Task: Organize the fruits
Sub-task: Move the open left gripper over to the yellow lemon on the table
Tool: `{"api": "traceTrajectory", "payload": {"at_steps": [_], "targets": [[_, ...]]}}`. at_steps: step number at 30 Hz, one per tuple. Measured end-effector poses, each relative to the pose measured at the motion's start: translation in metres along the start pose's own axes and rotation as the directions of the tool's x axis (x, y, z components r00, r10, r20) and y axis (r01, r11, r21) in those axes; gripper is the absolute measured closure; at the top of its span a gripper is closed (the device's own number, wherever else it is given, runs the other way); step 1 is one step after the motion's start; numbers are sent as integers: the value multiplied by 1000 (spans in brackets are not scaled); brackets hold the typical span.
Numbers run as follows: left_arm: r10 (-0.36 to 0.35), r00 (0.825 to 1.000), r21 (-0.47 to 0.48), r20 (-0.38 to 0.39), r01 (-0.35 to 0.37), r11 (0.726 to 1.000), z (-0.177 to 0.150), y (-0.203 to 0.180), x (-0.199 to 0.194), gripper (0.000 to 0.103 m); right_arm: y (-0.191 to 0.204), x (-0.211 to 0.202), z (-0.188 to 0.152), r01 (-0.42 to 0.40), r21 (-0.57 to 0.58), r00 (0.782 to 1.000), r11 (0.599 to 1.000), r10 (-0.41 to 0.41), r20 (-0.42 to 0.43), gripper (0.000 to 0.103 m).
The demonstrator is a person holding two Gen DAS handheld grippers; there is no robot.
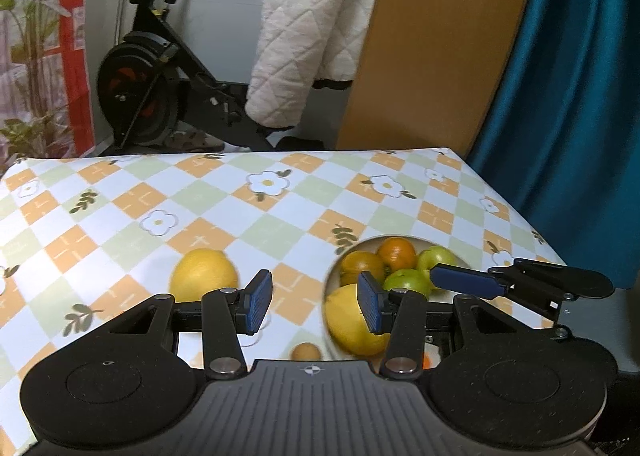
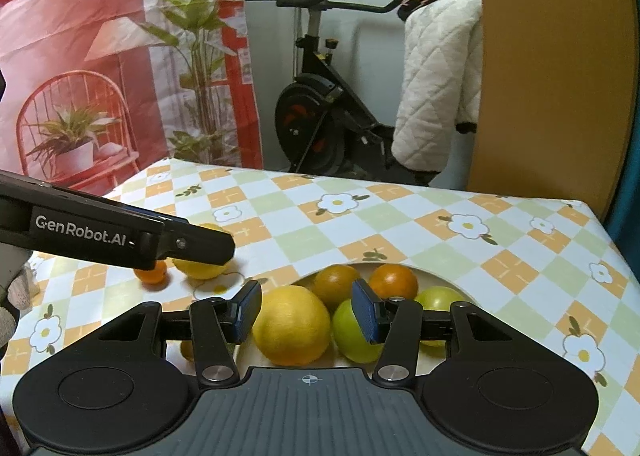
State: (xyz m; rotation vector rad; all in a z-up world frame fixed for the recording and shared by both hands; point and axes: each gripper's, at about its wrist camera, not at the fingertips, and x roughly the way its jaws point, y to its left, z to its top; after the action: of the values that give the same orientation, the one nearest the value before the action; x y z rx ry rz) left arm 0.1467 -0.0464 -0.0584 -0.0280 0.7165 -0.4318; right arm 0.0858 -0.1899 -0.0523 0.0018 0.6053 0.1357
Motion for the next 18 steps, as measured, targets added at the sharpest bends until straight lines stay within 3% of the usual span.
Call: {"api": "traceTrajectory", "payload": {"at_steps": [18], "targets": [[118, 993, -76, 11, -117, 990, -7, 62, -26, 54, 23, 13, 4, -42, -31, 999, 999, 41, -34, 57]]}}
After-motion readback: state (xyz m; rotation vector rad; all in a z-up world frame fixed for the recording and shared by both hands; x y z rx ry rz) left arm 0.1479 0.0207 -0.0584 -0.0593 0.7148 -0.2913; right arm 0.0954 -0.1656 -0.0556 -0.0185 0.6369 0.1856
